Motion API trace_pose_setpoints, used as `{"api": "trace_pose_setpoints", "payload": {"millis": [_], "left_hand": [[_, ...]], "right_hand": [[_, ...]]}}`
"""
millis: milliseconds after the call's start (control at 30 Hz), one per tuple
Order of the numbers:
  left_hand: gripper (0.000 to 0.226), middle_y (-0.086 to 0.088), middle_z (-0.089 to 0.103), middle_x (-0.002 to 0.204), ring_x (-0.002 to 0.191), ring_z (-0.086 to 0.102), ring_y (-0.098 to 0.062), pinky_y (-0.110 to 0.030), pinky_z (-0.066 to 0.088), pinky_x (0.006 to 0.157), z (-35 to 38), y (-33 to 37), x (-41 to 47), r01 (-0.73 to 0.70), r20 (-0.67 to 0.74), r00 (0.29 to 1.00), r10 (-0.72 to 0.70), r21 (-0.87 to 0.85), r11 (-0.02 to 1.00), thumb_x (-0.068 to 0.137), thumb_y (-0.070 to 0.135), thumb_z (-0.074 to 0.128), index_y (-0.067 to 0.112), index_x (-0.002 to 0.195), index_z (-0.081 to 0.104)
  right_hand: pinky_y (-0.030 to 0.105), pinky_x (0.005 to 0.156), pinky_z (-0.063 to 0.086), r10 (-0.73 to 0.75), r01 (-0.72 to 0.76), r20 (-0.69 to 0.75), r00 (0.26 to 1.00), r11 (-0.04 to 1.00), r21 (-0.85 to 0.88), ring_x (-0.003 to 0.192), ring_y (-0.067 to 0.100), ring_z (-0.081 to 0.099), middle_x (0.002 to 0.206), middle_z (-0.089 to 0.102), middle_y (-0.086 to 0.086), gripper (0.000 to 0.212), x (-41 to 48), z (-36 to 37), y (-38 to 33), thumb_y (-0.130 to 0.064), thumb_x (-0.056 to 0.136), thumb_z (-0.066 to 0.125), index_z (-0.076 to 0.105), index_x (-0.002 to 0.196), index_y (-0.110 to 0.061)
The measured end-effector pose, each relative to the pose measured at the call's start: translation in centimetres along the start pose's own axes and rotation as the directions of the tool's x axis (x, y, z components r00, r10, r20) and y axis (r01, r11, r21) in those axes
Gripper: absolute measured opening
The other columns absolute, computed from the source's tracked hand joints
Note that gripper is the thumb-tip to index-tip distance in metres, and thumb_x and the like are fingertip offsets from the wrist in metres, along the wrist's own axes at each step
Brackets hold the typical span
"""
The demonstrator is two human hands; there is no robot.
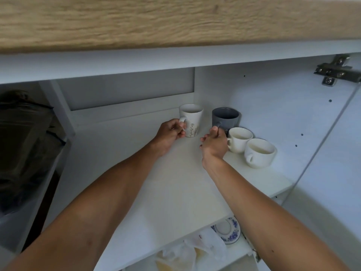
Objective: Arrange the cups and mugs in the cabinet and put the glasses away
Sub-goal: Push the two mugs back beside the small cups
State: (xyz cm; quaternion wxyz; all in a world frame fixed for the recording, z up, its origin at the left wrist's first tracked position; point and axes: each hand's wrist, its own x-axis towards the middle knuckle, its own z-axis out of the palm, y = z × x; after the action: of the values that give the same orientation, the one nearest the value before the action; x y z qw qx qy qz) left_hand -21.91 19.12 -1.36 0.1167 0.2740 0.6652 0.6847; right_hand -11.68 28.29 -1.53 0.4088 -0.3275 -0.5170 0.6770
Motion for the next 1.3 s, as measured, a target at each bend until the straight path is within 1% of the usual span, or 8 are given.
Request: {"api": "trace_pose_setpoints", "payload": {"millis": [233, 400, 500, 633, 867, 967, 1133, 1300], "left_hand": [[0.020, -0.004, 0.053, 0.075, 0.060, 0.050, -0.007, -0.016, 0.046, 0.064, 0.4, -0.3, 2.0, 0.001, 0.113, 0.994, -0.002, 0.008, 1.000, 0.103, 0.006, 0.047, 0.005, 0.087, 0.060], [0.023, -0.004, 0.053, 0.080, 0.065, 0.046, -0.007, -0.020, 0.037, 0.063, 0.5, -0.4, 3.3, 0.007, 0.178, 0.984, -0.018, 0.062, 0.998, 0.103, 0.011, 0.048, 0.012, 0.084, 0.061], [0.019, 0.002, 0.051, 0.079, 0.072, 0.042, -0.007, -0.025, 0.031, 0.065, 0.7, -0.3, 3.9, 0.004, 0.182, 0.983, -0.036, 0.172, 0.985, 0.102, 0.018, 0.051, 0.018, 0.087, 0.063], [0.017, 0.011, 0.062, 0.086, 0.080, 0.050, -0.004, -0.025, 0.037, 0.074, 1.7, -0.1, 4.7, -0.025, 0.198, 0.980, -0.016, 0.203, 0.979, 0.102, 0.020, 0.052, 0.022, 0.090, 0.064], [0.023, -0.001, 0.064, 0.100, 0.092, 0.058, -0.013, -0.026, 0.042, 0.071, 3.3, 0.1, 4.6, -0.028, 0.151, 0.989, -0.012, 0.261, 0.965, 0.102, 0.024, 0.051, 0.010, 0.115, 0.065], [0.029, 0.000, 0.064, 0.111, 0.106, 0.059, -0.016, -0.029, 0.046, 0.081, 2.7, 0.2, 4.0, -0.002, 0.092, 0.995, -0.030, 0.335, 0.942, 0.100, 0.029, 0.055, 0.015, 0.125, 0.061], [0.050, -0.002, 0.051, 0.144, 0.127, 0.050, -0.021, -0.027, 0.039, 0.098, 0.6, 0.5, 0.9, -0.007, 0.059, 0.998, -0.034, 0.586, 0.810, 0.099, 0.037, 0.055, 0.023, 0.145, 0.044], [0.068, -0.003, 0.032, 0.161, 0.148, 0.027, -0.023, -0.037, 0.025, 0.119, -2.1, 1.6, -3.9, -0.018, 0.062, 0.997, -0.049, 0.781, 0.624, 0.096, 0.054, 0.050, 0.027, 0.154, 0.029]], "right_hand": [[0.029, 0.059, 0.047, -0.021, 0.028, 0.105, 0.994, 0.997, -0.071, 0.067, 0.012, 0.054, 0.086, 0.056, 0.002, 0.009, 0.0, -0.9, 0.3, -0.019, 0.101, 0.043, 0.050, 0.107, -0.018], [0.047, 0.096, 0.054, 0.037, -0.004, 0.205, 0.978, 0.987, -0.160, 0.095, 0.016, 0.061, 0.106, 0.063, -0.001, 0.065, -0.6, -1.7, 1.1, -0.020, 0.094, 0.058, 0.027, 0.152, -0.025], [0.046, 0.099, 0.052, 0.025, 0.026, 0.242, 0.970, 0.979, -0.203, 0.108, 0.021, 0.061, 0.122, 0.058, 0.003, 0.069, -0.8, -2.5, 1.0, -0.019, 0.093, 0.060, 0.024, 0.152, -0.023], [0.034, 0.096, 0.050, 0.020, 0.054, 0.298, 0.954, 0.970, -0.239, 0.092, 0.009, 0.059, 0.131, 0.054, 0.003, 0.068, -1.2, -3.4, 0.7, -0.015, 0.095, 0.059, 0.024, 0.153, -0.020], [0.023, 0.087, 0.039, 0.039, 0.051, 0.326, 0.944, 0.964, -0.263, 0.105, 0.011, 0.055, 0.135, 0.051, 0.001, 0.066, -1.1, -4.1, 0.6, -0.016, 0.096, 0.059, 0.027, 0.153, -0.017], [0.024, 0.088, 0.037, 0.062, 0.036, 0.351, 0.934, 0.963, -0.267, 0.105, 0.012, 0.052, 0.134, 0.051, 0.000, 0.060, -1.4, -4.4, 0.4, -0.018, 0.096, 0.060, 0.032, 0.149, -0.019], [0.028, 0.095, 0.038, 0.088, 0.067, 0.402, 0.911, 0.932, -0.355, 0.118, 0.016, 0.050, 0.141, 0.047, 0.002, 0.064, -2.7, -5.5, -0.9, -0.027, 0.094, 0.063, 0.032, 0.150, -0.022], [0.034, 0.116, 0.030, 0.033, 0.378, 0.585, 0.810, 0.734, -0.565, 0.147, 0.022, 0.027, 0.160, 0.026, 0.005, 0.083, -4.4, -7.8, -2.3, -0.039, 0.092, 0.064, 0.018, 0.157, -0.020]]}}
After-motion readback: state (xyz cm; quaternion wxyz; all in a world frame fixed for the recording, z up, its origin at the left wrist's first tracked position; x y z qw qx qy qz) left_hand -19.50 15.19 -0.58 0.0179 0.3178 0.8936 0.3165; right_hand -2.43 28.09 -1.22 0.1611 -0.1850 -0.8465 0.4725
